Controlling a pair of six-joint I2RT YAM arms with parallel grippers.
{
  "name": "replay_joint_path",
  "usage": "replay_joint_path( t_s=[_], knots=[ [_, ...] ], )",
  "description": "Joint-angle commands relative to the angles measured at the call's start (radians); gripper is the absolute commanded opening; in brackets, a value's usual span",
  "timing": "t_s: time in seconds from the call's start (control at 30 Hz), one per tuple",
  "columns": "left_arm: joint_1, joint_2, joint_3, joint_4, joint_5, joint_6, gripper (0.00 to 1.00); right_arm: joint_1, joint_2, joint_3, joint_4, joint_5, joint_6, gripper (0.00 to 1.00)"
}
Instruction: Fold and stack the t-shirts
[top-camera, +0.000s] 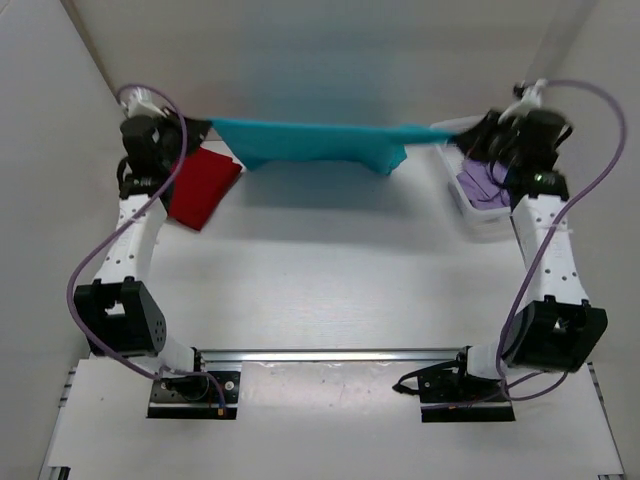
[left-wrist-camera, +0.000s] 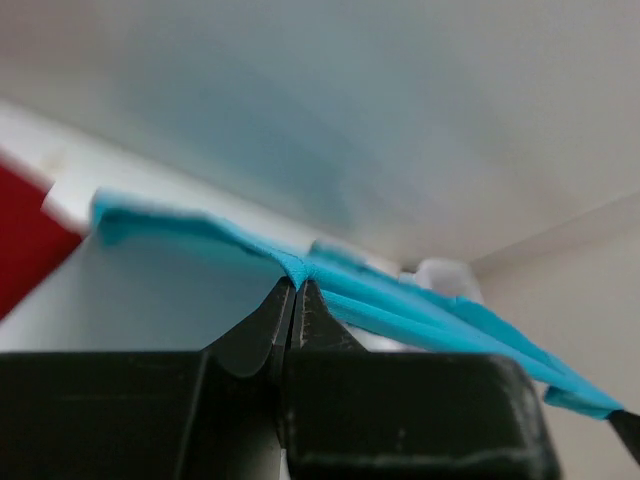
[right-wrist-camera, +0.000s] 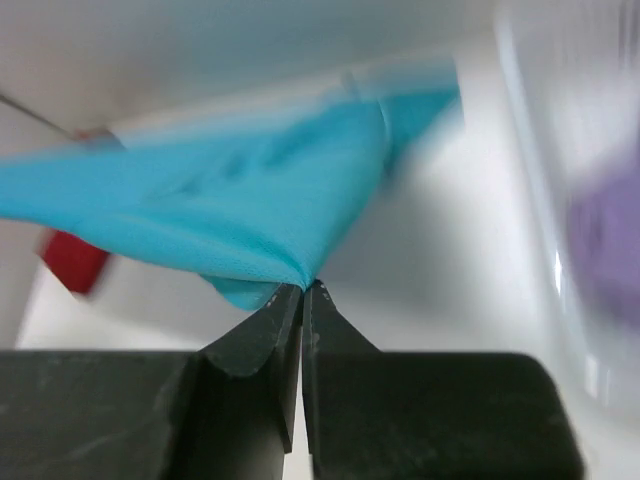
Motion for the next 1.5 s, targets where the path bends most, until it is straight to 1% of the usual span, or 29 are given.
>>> replay_joint_path(
  t_s=[0.0, 0.03, 0.07, 0.1, 0.13, 0.17, 0.2, 0.23, 0.27, 0.33, 0.37, 0.4, 0.47, 0.5, 0.57, 0.67, 0.77, 0.83, 0.9, 0.97, 1.03, 1.1, 1.13, 1.17, 1.23, 1.3, 1.37, 1.4, 1.47],
  knots=[
    [-0.016, -0.180, -0.217, -0.001, -0.129, 0.103, 0.00, -0.006, -0.174, -0.299, 0.044, 0.145, 0.016, 0.00],
    [-0.031, -0.257, -0.336, 0.005, -0.146, 0.108, 0.00, 0.002, -0.253, -0.352, 0.034, 0.202, 0.024, 0.00],
    [-0.043, -0.341, -0.398, 0.019, -0.164, 0.110, 0.00, 0.025, -0.285, -0.451, 0.027, 0.237, 0.039, 0.00],
    [-0.045, -0.383, -0.523, 0.026, -0.169, 0.107, 0.00, 0.041, -0.362, -0.535, 0.021, 0.253, 0.043, 0.00],
    [-0.060, -0.456, -0.645, 0.020, -0.186, 0.090, 0.00, 0.052, -0.429, -0.576, -0.002, 0.280, 0.047, 0.00],
    [-0.048, -0.525, -0.704, 0.026, -0.184, 0.082, 0.00, 0.074, -0.454, -0.649, -0.031, 0.288, 0.046, 0.00],
    [-0.036, -0.588, -0.804, 0.019, -0.174, 0.061, 0.00, 0.083, -0.503, -0.712, -0.065, 0.269, 0.052, 0.00],
    [-0.022, -0.615, -0.893, 0.014, -0.157, 0.041, 0.00, 0.082, -0.549, -0.739, -0.082, 0.247, 0.061, 0.00],
    [0.001, -0.662, -0.932, -0.013, -0.134, 0.035, 0.00, 0.074, -0.569, -0.806, -0.117, 0.200, 0.069, 0.00],
    [0.030, -0.748, -1.065, -0.036, -0.085, 0.027, 0.00, 0.069, -0.669, -0.947, -0.157, 0.128, 0.101, 0.00],
    [0.024, -0.780, -1.096, -0.088, -0.089, 0.036, 0.00, 0.078, -0.721, -0.979, -0.177, 0.101, 0.106, 0.00],
    [0.003, -0.805, -1.106, -0.140, -0.109, 0.041, 0.00, 0.088, -0.746, -1.051, -0.191, 0.077, 0.127, 0.00],
    [-0.014, -0.828, -1.144, -0.171, -0.103, 0.053, 0.00, 0.137, -0.845, -1.108, -0.185, 0.063, 0.207, 0.00],
    [-0.025, -0.845, -1.153, -0.182, -0.085, 0.056, 0.01, 0.211, -0.862, -1.133, -0.199, 0.073, 0.261, 0.00],
    [-0.024, -0.879, -1.183, -0.219, -0.094, 0.073, 0.01, 0.293, -0.943, -1.177, -0.209, 0.103, 0.341, 0.00],
    [-0.037, -0.897, -1.201, -0.245, -0.103, 0.094, 0.00, 0.354, -1.055, -1.225, -0.286, 0.118, 0.418, 0.00],
    [-0.033, -0.890, -1.213, -0.225, -0.083, 0.084, 0.00, 0.400, -1.141, -1.221, -0.380, 0.204, 0.434, 0.00],
    [-0.028, -0.874, -1.213, -0.205, -0.069, 0.064, 0.00, 0.422, -1.136, -1.207, -0.363, 0.233, 0.445, 0.00],
    [-0.021, -0.856, -1.194, -0.172, -0.057, 0.056, 0.00, 0.437, -1.053, -1.169, -0.328, 0.245, 0.419, 0.00],
    [0.001, -0.819, -1.157, -0.153, -0.057, 0.048, 0.00, 0.418, -0.996, -1.141, -0.273, 0.273, 0.376, 0.00],
    [0.015, -0.788, -1.108, -0.155, -0.065, 0.044, 0.00, 0.375, -0.886, -1.116, -0.224, 0.271, 0.334, 0.00],
    [0.048, -0.755, -1.083, -0.130, -0.034, 0.036, 0.00, 0.265, -0.806, -1.084, -0.168, 0.213, 0.259, 0.00],
    [0.067, -0.729, -1.069, -0.124, -0.040, 0.028, 0.00, 0.244, -0.760, -1.078, -0.120, 0.180, 0.247, 0.00],
    [0.082, -0.700, -1.063, -0.109, -0.031, 0.019, 0.00, 0.183, -0.735, -1.072, -0.081, 0.154, 0.228, 0.00],
    [0.096, -0.649, -1.045, -0.084, -0.040, 0.018, 0.00, 0.122, -0.651, -1.056, -0.026, 0.144, 0.210, 0.00],
    [0.091, -0.578, -1.028, -0.069, -0.048, 0.019, 0.00, 0.117, -0.585, -1.033, 0.014, 0.179, 0.198, 0.01],
    [0.084, -0.540, -1.002, -0.050, -0.066, 0.021, 0.00, 0.123, -0.504, -1.006, 0.059, 0.201, 0.194, 0.00],
    [0.081, -0.506, -1.002, -0.046, -0.074, 0.024, 0.00, 0.124, -0.491, -0.994, 0.088, 0.198, 0.201, 0.00],
    [0.081, -0.457, -0.988, -0.003, -0.097, 0.016, 0.00, 0.128, -0.407, -0.952, 0.106, 0.199, 0.202, 0.00]
  ],
)
